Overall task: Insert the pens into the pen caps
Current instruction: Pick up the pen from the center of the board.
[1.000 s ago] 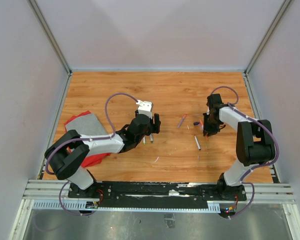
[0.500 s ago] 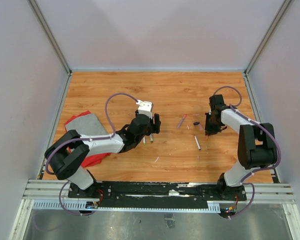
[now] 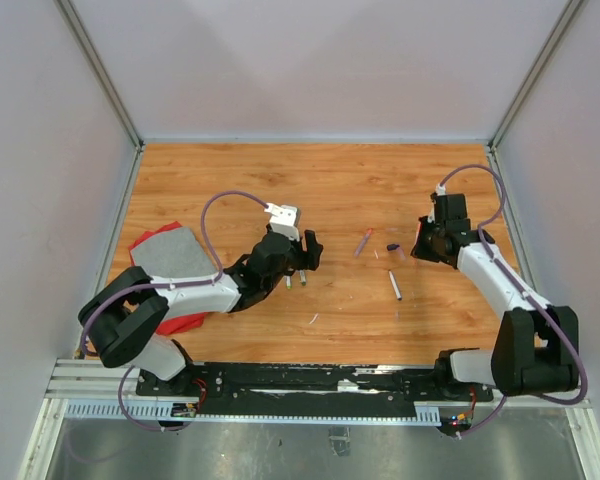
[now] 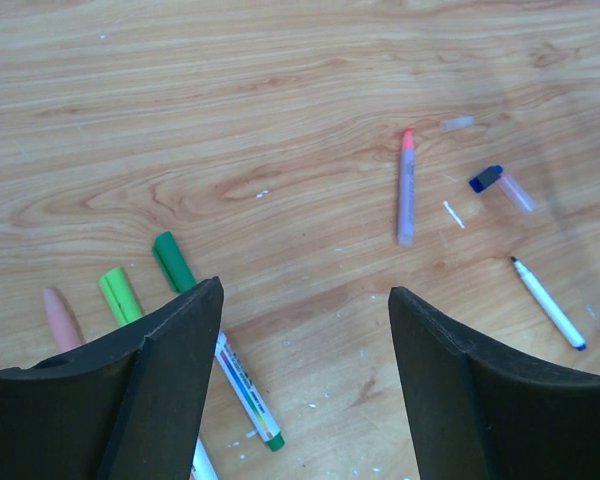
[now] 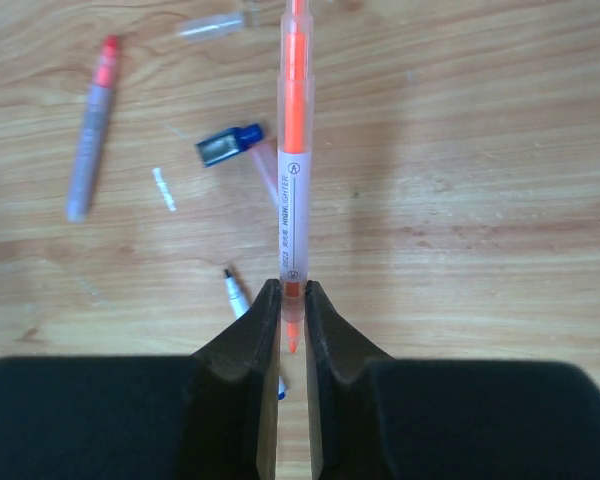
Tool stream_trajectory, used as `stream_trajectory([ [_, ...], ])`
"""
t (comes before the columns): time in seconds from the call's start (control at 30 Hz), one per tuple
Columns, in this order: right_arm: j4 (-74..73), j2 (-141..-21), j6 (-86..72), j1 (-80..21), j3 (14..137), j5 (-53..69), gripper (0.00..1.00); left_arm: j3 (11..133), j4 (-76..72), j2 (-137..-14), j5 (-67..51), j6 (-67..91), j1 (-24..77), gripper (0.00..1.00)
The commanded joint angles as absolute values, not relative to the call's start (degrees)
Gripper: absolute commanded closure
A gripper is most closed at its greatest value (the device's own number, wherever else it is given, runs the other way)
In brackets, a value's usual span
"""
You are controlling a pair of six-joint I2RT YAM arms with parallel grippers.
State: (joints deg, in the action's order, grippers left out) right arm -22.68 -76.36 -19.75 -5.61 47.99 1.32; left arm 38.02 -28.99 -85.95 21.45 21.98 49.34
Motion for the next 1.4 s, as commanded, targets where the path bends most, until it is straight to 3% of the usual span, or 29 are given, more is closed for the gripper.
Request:
stream_trajectory([
  [0.0,-17.49,-71.41,-20.89,-8.46,45.07,9.66,0.99,34.90,-36.89,-82.13,18.18,23.02,49.48,0.27],
  [0.4,-0.23,-60.70,-29.15,-22.23,34.53,19.65,1.00,28.79,-46.78,-78.60,12.71,26.59,49.46,0.25],
  [0.8,24.91,-64.44,-37.13,-32.79,25.32,17.56,1.00,28.91,-47.60,-79.67,10.50,29.36,49.42,0.24],
  [1.37,30.88,-67.51,-35.27,-36.55,27.09,22.24,0.99,31.69,-47.66,-83.79,3.68,29.16,49.48,0.33],
])
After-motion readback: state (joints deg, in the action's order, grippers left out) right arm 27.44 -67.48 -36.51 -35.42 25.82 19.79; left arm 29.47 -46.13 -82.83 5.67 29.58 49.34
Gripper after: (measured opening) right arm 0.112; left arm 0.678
